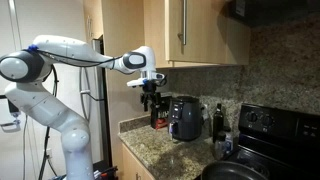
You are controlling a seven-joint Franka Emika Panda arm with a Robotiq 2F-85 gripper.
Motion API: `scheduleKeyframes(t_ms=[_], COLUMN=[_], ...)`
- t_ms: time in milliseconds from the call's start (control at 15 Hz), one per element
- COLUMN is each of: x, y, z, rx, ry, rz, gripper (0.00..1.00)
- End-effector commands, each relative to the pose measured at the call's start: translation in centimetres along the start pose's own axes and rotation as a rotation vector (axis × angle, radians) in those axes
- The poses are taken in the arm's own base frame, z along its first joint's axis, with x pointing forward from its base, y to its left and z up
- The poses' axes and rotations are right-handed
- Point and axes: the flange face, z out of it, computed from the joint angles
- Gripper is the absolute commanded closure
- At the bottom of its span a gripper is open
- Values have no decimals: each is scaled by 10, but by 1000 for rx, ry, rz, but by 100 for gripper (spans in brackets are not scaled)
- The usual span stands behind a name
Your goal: Turn off the air fryer
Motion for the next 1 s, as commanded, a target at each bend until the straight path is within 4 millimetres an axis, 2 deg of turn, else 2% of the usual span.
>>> scheduleKeyframes(t_ms=[0,133,267,400,533,600,667,733,800,933], x=[0,23,48,68,85,87,86,91,92,90], y=[0,2,-18,-52,-95,-114,-125,-108,-122,-129], z=[-1,18,43,60,80,87,88,80,86,89], rx=[1,41,23,16,-1,-12,-16,-14,-18,-20], ry=[-1,-35,26,139,228,262,293,244,262,270], rz=[0,-15,-69,-130,-201,-234,-248,-221,-239,-250], gripper=[0,0,0,0,0,0,0,0,0,0])
